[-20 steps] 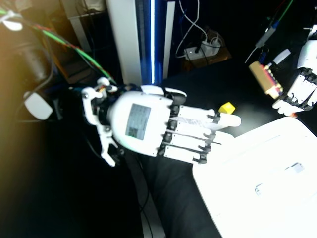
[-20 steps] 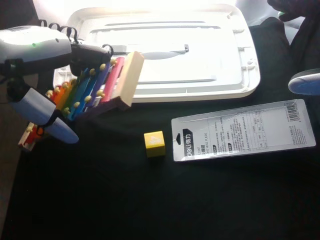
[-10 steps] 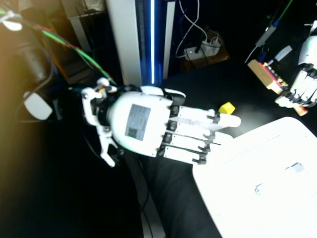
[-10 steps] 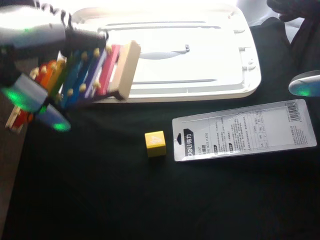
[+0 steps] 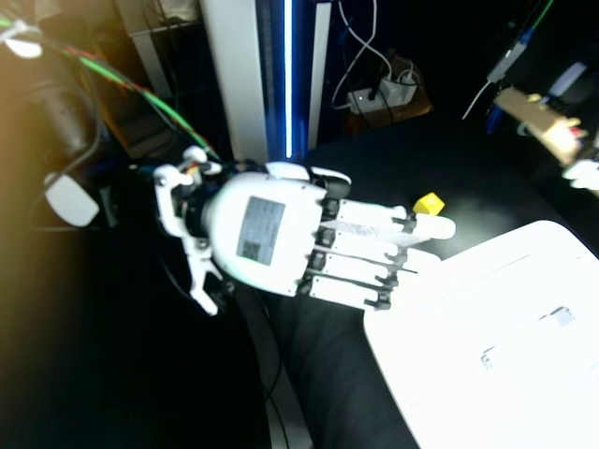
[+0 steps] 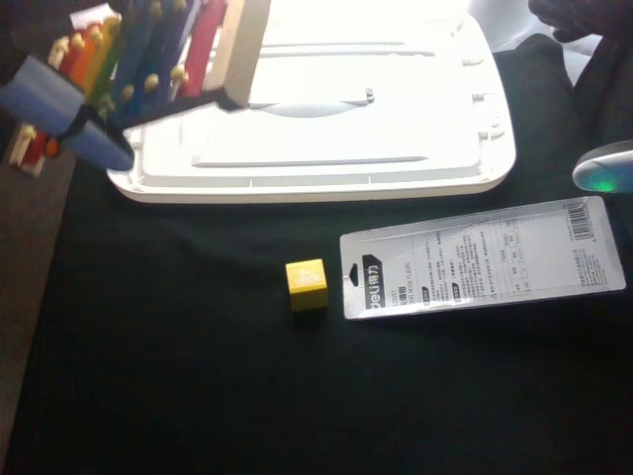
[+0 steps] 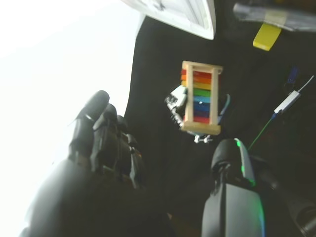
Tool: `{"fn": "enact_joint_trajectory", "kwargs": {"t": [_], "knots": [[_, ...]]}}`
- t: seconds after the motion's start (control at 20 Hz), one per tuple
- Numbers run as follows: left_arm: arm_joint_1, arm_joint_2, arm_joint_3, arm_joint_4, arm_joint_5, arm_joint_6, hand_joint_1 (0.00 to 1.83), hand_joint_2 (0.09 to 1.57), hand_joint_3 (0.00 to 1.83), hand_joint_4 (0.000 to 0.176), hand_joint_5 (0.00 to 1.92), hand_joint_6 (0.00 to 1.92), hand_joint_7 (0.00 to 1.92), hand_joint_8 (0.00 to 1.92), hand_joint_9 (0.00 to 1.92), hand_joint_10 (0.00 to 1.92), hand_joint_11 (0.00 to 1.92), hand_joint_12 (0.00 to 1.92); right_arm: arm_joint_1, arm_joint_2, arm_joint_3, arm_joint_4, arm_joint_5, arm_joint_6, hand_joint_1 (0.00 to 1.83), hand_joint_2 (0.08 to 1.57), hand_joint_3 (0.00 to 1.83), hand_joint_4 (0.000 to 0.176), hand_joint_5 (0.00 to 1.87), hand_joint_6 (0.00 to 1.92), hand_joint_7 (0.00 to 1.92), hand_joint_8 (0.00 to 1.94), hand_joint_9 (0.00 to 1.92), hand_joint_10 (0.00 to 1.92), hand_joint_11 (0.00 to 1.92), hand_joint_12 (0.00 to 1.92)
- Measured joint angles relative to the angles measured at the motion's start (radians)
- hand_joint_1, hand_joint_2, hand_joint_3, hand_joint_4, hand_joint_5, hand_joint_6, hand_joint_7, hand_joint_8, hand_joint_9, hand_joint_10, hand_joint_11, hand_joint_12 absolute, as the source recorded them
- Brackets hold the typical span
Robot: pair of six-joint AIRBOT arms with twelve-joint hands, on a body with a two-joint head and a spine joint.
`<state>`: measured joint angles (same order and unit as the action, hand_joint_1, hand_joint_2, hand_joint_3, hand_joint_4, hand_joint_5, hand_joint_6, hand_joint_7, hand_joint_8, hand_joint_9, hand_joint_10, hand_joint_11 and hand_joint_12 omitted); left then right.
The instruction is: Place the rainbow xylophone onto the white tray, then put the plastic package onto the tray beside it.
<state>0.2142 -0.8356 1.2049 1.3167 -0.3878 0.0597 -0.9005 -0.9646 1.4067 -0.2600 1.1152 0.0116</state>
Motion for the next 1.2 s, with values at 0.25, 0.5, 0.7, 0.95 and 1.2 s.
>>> {"fn": "enact_joint_trajectory", "kwargs": {"t": [0.25, 0.5, 0.7, 0.95, 1.2], "knots": [[-0.029, -0.084, 0.072, 0.003, 0.047, 0.0, 1.32, 1.21, 0.0, 0.0, 0.36, 1.43, 0.76, 1.37, 0.58, 1.28, 0.47, 1.48, 0.0, -0.002, 0.001, 0.0, 0.0, 0.0, 0.85, 0.89, 0.0, 0.078, 0.08, 0.01, 0.24, 0.01, 0.25, 0.01, 0.08, 0.87], [-0.037, -0.185, 0.181, -0.042, 0.109, 0.017, 1.3, 1.25, 0.0, 0.0, 0.54, 1.57, 0.76, 1.39, 0.77, 1.32, 0.57, 1.39, 0.0, -0.011, 0.001, 0.001, 0.001, 0.0, 0.86, 0.85, 0.0, 0.065, 0.1, 0.0, 0.26, 0.0, 0.27, 0.0, 0.1, 0.81], [-0.037, -0.262, 0.241, -0.172, 0.155, 0.124, 1.29, 1.24, 0.0, 0.0, 0.25, 1.56, 0.71, 1.44, 0.51, 1.16, 0.33, 1.41, 0.0, -0.014, 0.001, 0.001, 0.002, 0.0, 0.85, 0.82, 0.0, 0.077, 0.12, 0.0, 0.29, 0.0, 0.29, 0.0, 0.15, 0.76], [-0.016, -0.361, 0.33, -0.283, 0.183, 0.18, 1.3, 1.22, 0.0, 0.0, 0.23, 1.41, 0.73, 1.4, 0.58, 0.98, 0.28, 1.27, 0.006, -0.026, 0.003, 0.0, 0.002, 0.0, 0.78, 0.79, 0.0, 0.096, 0.14, 0.01, 0.31, 0.01, 0.31, 0.0, 0.21, 0.61], [0.037, -0.467, 0.446, -0.365, 0.198, 0.185, 1.32, 1.17, 0.0, 0.0, 0.33, 1.32, 0.82, 1.26, 0.73, 0.92, 0.51, 1.34, 0.006, -0.031, 0.006, 0.001, 0.006, 0.0, 0.78, 0.79, 0.0, 0.097, 0.15, 0.01, 0.31, 0.0, 0.3, 0.0, 0.19, 0.59]]}}
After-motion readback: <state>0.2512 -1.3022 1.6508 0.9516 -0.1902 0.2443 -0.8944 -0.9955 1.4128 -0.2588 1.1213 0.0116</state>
